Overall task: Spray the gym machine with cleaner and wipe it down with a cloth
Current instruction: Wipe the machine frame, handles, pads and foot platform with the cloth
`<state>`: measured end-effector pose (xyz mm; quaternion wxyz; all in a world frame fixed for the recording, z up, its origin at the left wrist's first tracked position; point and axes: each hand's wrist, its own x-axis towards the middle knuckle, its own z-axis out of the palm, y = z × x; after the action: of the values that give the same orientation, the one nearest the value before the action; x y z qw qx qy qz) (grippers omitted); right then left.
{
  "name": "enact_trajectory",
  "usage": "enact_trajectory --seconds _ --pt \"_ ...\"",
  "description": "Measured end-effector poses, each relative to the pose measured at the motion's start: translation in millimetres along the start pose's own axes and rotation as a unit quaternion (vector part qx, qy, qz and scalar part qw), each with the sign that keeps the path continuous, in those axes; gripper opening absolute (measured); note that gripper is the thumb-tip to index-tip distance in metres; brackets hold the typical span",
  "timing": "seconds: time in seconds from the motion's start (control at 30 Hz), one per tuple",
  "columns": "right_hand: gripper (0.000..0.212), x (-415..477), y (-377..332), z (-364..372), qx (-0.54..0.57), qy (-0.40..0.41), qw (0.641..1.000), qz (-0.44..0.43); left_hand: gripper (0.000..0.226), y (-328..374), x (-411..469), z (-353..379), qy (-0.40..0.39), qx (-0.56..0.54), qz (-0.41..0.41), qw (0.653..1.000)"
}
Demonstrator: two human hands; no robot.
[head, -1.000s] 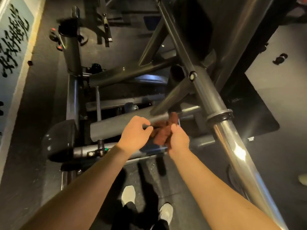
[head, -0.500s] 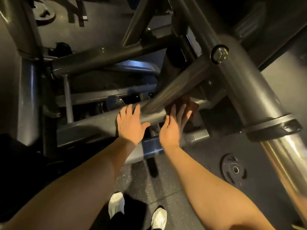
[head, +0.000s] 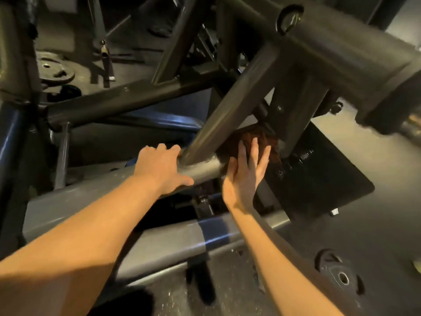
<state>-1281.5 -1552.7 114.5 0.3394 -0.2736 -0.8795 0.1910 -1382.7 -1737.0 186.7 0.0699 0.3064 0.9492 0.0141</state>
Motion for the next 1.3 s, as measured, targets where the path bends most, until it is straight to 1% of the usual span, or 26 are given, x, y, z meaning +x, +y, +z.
enact_trajectory --seconds 0.07,0.17,0.27,0.33,0.37,0.47,0.53,0.63,0.7,0.77,0.9,0.93,1.03,1.07,1.1,1.17,1.23,1.3 --pt "0.048 -1 4 4 0.012 0.019 1.000 -0.014 0.094 0 -2 -2 -0.004 -0.006 0.001 1.000" --pt "0.047 -6 14 8 0.003 0.045 0.998 -0.050 0.093 -1 -8 10 0.021 -0.051 -0.002 0.998" --pt "0.046 -2 25 6 -0.030 0.054 0.990 -0.128 0.090 -5 -13 27 0.071 -0.098 0.003 0.993" --pt "0.049 2 39 0 -0.058 0.056 0.978 -0.192 0.089 -5 -17 41 0.114 -0.120 0.004 0.986" --pt "0.051 9 45 -3 -0.073 0.055 0.971 -0.222 0.089 -5 -17 44 0.120 -0.129 0.004 0.984" --pt "0.054 27 55 -10 -0.088 0.041 0.949 -0.301 0.087 -4 -20 55 0.145 -0.164 0.008 0.976" --pt "0.057 40 59 -12 -0.094 0.009 0.935 -0.343 0.085 -2 -21 59 0.160 -0.178 0.009 0.971" --pt "0.057 67 59 -32 -0.152 -0.040 0.909 -0.385 0.087 0 -22 58 0.153 -0.178 -0.005 0.972" --pt "0.050 86 54 -52 -0.187 -0.078 0.910 -0.361 0.084 1 -22 55 0.147 -0.168 -0.014 0.975" --pt "0.045 97 48 -59 -0.191 -0.125 0.919 -0.323 0.081 0 -24 51 0.144 -0.159 -0.014 0.977" --pt "0.043 91 22 -44 -0.179 -0.118 0.931 -0.295 0.079 -1 -25 55 0.156 -0.164 -0.010 0.974" --pt "0.042 81 16 -40 -0.181 -0.109 0.925 -0.317 0.079 -1 -25 57 0.159 -0.168 -0.010 0.973" --pt "0.036 41 19 -36 -0.192 -0.048 0.882 -0.428 0.077 0 -27 58 0.167 -0.174 -0.005 0.970" --pt "0.037 38 25 -39 -0.182 -0.044 0.878 -0.441 0.077 0 -26 59 0.171 -0.171 -0.004 0.970" --pt "0.039 43 32 -44 -0.168 -0.058 0.885 -0.430 0.077 0 -25 60 0.177 -0.166 -0.005 0.970" --pt "0.041 69 44 -52 -0.142 -0.072 0.912 -0.378 0.079 -1 -22 64 0.189 -0.160 -0.007 0.969" --pt "0.040 91 48 -57 -0.151 -0.092 0.928 -0.328 0.079 -2 -20 67 0.201 -0.155 -0.009 0.967" --pt "0.038 94 43 -49 -0.165 -0.066 0.931 -0.320 0.079 -3 -19 68 0.211 -0.149 -0.008 0.966"
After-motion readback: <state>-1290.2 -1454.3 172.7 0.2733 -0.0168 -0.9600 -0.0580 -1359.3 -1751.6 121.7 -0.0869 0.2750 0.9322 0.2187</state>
